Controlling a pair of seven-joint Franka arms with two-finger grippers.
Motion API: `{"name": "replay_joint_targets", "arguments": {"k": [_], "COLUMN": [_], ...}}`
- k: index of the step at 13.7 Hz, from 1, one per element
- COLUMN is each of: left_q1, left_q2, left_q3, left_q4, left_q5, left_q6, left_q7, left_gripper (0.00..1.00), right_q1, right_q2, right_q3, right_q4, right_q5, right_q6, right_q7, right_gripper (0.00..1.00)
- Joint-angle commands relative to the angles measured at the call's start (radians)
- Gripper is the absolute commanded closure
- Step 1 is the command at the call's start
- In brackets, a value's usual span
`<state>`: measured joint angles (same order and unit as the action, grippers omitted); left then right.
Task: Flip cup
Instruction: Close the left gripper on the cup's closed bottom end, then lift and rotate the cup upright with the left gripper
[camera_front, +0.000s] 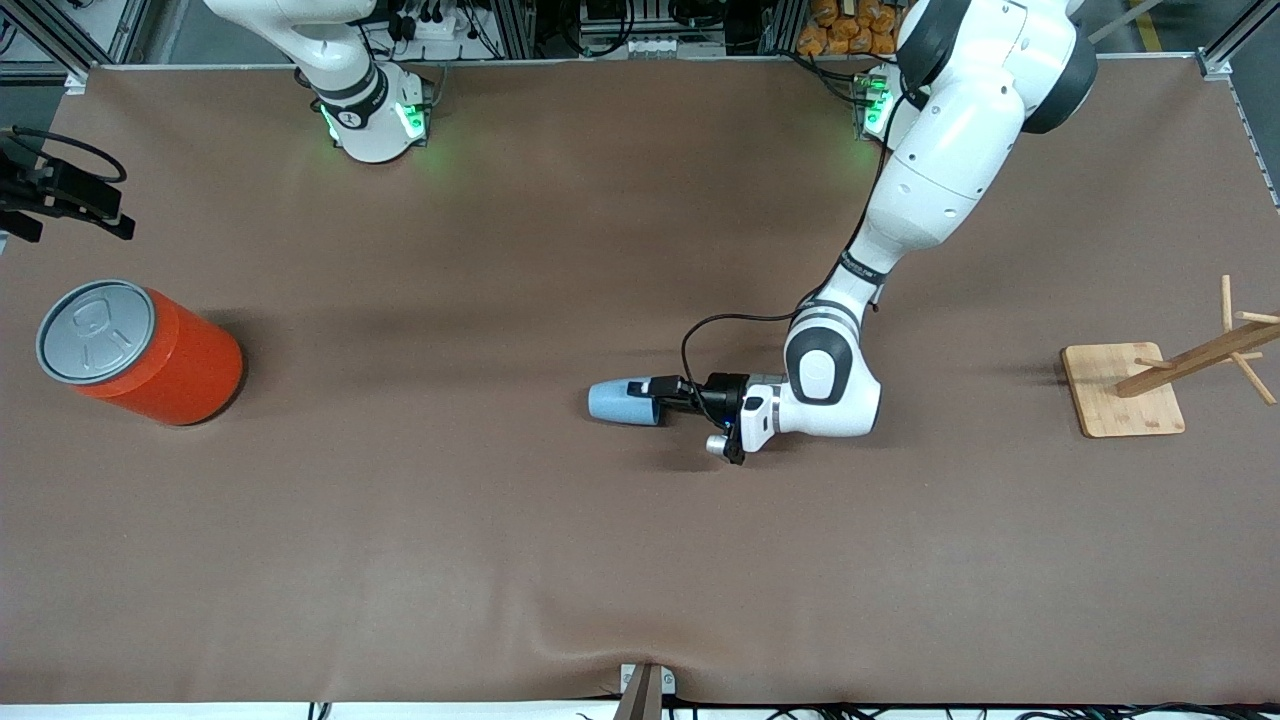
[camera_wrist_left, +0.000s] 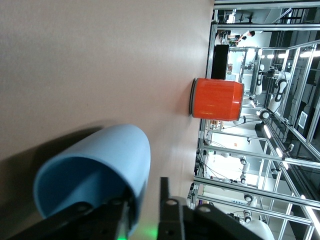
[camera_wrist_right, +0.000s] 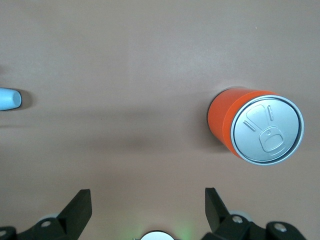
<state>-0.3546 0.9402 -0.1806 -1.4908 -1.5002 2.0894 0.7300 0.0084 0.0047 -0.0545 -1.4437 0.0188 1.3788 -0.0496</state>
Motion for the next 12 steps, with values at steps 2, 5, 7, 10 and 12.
{"name": "replay_joint_targets", "arguments": {"k": [2, 5, 7, 10, 12], "left_q1": [-0.011, -0.003, 0.012, 0.031, 0.057], "left_q2": [-0.061, -0.151, -0.228, -0.352, -0.4], "left_q3": [0.033, 0.047, 0.049, 0.078, 0.081], "left_q4": [0.032, 0.032, 0.032, 0.033, 0.027], "left_q5": [0.043, 0.214, 0.369, 0.746, 0.984], "left_q6": [0.027, 0.028, 0.028, 0.015, -0.021], "left_q7": [-0.067, -0.268, -0.389, -0.658, -0.747], "left_gripper": [1.0, 1.0, 1.0, 1.0, 1.0], "right_q1": [0.013, 0.022, 0.021, 0.053, 0.08], "right_q2": [-0.002, 0.003, 0.003, 0.015, 0.027], "right_q3": [0.001, 0.001, 0.001, 0.001, 0.001], "right_q4": [0.017, 0.017, 0.017, 0.016, 0.016], "right_q5": [-0.049, -0.083, -0.079, -0.079, -0.083], "right_q6": [-0.001, -0.003, -0.003, -0.003, -0.003], "right_q7": [0.002, 0.002, 0.004, 0.004, 0.004], "right_gripper": [0.0, 0.0, 0.0, 0.0, 0.0]}}
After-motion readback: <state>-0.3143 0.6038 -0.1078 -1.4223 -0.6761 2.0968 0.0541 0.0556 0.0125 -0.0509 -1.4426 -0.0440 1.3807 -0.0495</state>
